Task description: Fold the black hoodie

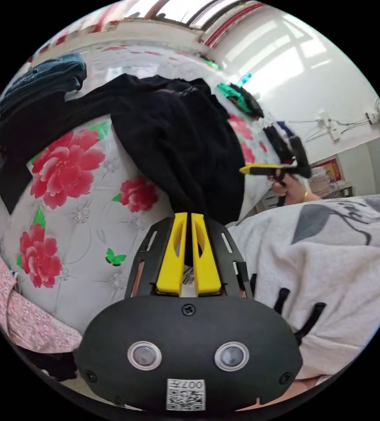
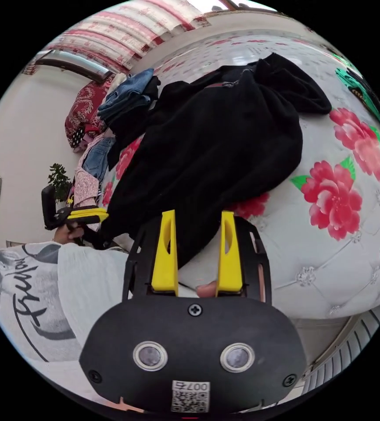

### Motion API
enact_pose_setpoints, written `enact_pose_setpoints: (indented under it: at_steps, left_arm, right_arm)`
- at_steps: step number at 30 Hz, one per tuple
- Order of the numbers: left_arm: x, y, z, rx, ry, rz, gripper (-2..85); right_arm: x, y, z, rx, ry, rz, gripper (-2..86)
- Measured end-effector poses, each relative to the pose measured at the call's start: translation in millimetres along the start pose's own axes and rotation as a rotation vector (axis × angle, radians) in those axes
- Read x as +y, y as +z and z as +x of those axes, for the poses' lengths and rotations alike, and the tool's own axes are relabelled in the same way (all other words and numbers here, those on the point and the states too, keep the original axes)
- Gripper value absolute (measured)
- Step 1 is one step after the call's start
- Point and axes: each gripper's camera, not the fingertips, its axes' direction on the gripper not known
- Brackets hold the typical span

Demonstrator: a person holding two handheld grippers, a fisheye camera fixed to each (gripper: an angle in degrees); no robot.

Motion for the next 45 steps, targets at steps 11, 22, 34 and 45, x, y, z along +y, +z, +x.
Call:
enact_pose_setpoints:
  at_steps: [11, 22, 34, 45]
  left_arm:
    - [-77.3, -109.1, 53.2, 0.421, 0.187, 0.406, -1.0]
    - [-115.2, -145.0, 125.1, 0.538, 0.23, 0.647, -0.9]
    - [-83.8, -153.5, 143.2, 0.556, 0.073, 0.795, -0.9]
    - [-87.9, -164.6, 169.2, 0.59, -0.009, 0.9, -0.9]
  right_arm:
    - [84.4, -69.2, 36.0, -0.066, 0.023, 0.117, 15.9]
    - [48.1, -107.3, -5.8, -0.189, -0.102, 0.158, 21.7]
    - [-53.2, -72.7, -2.7, -0.305, 0.05, -0.035, 23.4]
    - [-84.9, -121.3, 46.5, -0.781, 0.159, 0.271, 17.4]
